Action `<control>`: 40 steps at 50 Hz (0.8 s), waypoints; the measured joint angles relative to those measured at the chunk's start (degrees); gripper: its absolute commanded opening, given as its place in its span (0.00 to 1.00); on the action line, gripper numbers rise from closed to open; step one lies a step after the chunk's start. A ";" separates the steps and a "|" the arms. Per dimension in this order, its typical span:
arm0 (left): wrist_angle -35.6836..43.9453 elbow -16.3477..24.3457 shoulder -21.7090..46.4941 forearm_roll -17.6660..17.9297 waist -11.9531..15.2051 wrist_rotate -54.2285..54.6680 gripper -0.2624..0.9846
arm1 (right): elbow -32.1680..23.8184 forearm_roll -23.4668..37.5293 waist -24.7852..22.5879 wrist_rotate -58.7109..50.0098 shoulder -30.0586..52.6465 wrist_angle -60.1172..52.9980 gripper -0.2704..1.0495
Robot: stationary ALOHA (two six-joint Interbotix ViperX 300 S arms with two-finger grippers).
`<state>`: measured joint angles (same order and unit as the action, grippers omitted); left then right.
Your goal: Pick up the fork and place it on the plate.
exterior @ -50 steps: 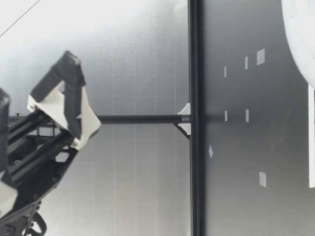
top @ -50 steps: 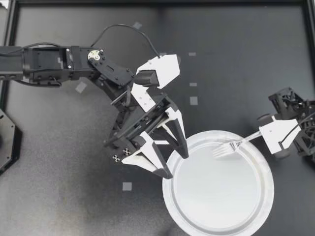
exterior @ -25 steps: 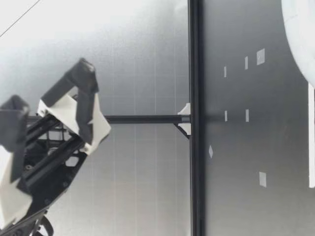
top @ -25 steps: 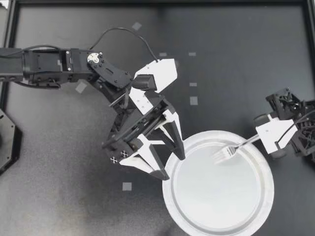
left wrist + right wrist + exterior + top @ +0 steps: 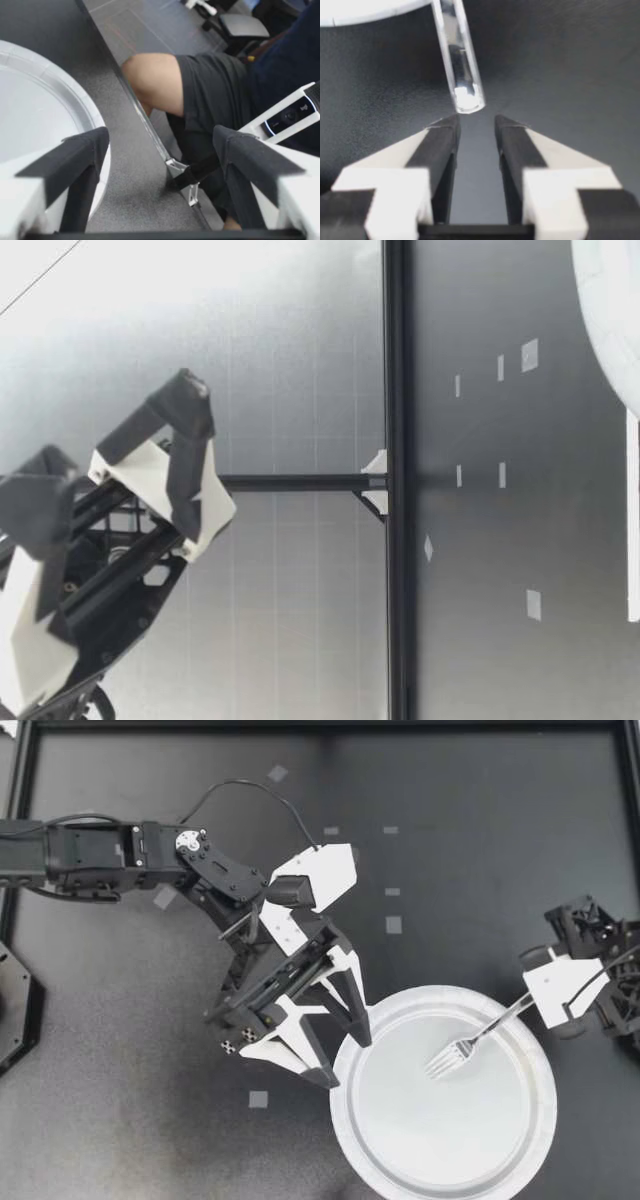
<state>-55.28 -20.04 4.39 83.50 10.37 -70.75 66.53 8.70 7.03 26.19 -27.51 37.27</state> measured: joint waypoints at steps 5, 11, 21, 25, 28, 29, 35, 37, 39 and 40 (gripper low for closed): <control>0.09 -0.18 0.00 0.00 0.00 -0.88 0.82 | -1.49 0.09 0.00 -0.44 -3.96 2.46 0.50; 0.26 -0.18 -0.26 0.00 0.00 -2.11 0.82 | -4.22 0.00 0.00 -1.05 -9.23 2.99 0.50; 1.14 0.62 -3.52 0.00 0.53 -4.13 0.82 | -10.81 -0.09 0.00 -6.86 -13.71 -3.08 0.50; 2.46 0.62 -5.10 0.00 0.79 -5.54 0.82 | -12.22 -0.26 0.00 -10.28 -13.54 -7.73 0.50; 3.52 0.70 -6.42 -0.09 0.79 -6.59 0.82 | -12.83 -0.62 -0.09 -12.92 -13.27 -11.69 0.50; 3.96 0.70 -6.86 -0.18 0.79 -7.21 0.82 | -12.92 -0.70 0.00 -13.62 -13.18 -12.83 0.50; 8.26 0.44 -10.37 -0.88 0.79 -10.90 0.82 | -13.10 -0.79 -0.18 -17.14 -13.54 -19.60 0.50; 10.20 -0.18 -11.60 -1.14 0.79 -12.13 0.82 | -13.18 -0.88 -0.53 -18.19 -13.71 -21.62 0.50; 12.57 -1.32 -13.01 -1.41 0.79 -13.80 0.82 | -13.27 -0.88 -0.97 -19.51 -13.97 -23.73 0.50; 14.24 -2.20 -13.71 -1.49 0.79 -14.94 0.82 | -13.36 -0.88 -1.14 -20.04 -14.06 -24.70 0.50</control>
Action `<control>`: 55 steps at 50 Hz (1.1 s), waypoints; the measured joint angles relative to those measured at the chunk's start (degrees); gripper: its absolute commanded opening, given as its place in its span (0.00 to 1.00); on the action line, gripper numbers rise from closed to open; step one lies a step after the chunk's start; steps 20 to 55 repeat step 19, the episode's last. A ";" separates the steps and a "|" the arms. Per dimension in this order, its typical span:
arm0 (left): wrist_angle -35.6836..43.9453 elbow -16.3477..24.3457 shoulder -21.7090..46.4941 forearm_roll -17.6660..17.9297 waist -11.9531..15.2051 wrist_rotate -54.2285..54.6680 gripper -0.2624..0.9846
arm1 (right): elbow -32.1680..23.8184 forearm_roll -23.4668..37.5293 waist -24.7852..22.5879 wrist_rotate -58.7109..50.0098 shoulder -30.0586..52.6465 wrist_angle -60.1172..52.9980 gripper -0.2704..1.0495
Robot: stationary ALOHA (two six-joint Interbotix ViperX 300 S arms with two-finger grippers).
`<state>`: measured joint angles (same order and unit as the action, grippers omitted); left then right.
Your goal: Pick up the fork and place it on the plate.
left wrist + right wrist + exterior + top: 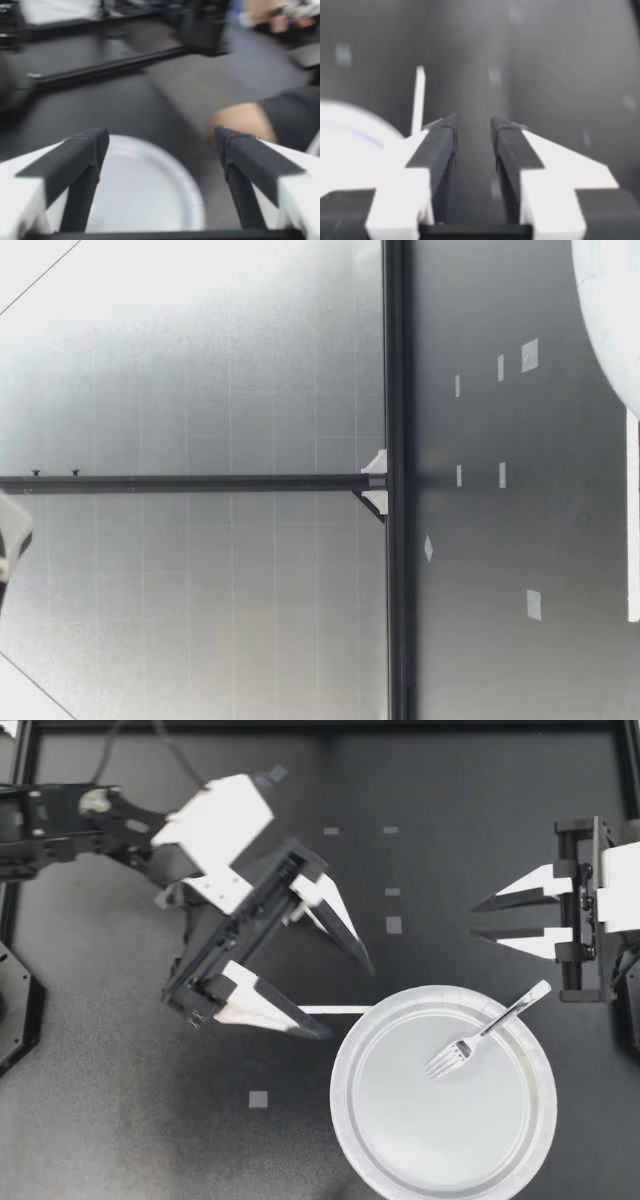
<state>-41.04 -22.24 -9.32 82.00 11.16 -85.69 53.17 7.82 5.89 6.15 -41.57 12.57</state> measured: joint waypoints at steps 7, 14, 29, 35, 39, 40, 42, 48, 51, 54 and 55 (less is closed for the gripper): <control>11.25 -6.06 -3.60 0.00 0.00 -8.17 0.82 | 0.70 -0.09 -1.05 -5.01 -0.62 -9.23 0.50; 16.17 -9.93 -4.31 2.29 -0.70 -11.43 0.82 | 4.04 -0.09 -1.41 -9.32 0.53 -18.11 0.50; 17.05 -11.51 -4.31 5.27 -1.23 -12.39 0.82 | 5.71 -0.09 -1.41 -11.78 2.90 -24.26 0.50; 17.05 -11.51 -4.31 5.27 -1.23 -12.39 0.82 | 5.71 -0.09 -1.41 -11.78 2.90 -24.26 0.50; 17.05 -11.51 -4.31 5.27 -1.23 -12.39 0.82 | 5.71 -0.09 -1.41 -11.78 2.90 -24.26 0.50; 17.05 -11.51 -4.31 5.27 -1.23 -12.39 0.82 | 5.71 -0.09 -1.41 -11.78 2.90 -24.26 0.50; 17.05 -11.51 -4.31 5.27 -1.23 -12.39 0.82 | 5.71 -0.09 -1.41 -11.78 2.90 -24.26 0.50; 17.05 -11.51 -4.31 5.27 -1.23 -12.39 0.82 | 5.71 -0.09 -1.41 -11.78 2.90 -24.26 0.50; 17.05 -11.51 -4.31 5.27 -1.23 -12.39 0.82 | 5.71 -0.09 -1.41 -11.78 2.90 -24.26 0.50; 17.05 -11.51 -4.31 5.27 -1.23 -12.39 0.82 | 5.71 -0.09 -1.41 -11.78 2.90 -24.26 0.50; 17.05 -11.51 -4.31 5.27 -1.23 -12.39 0.82 | 5.71 -0.09 -1.41 -11.78 2.90 -24.26 0.50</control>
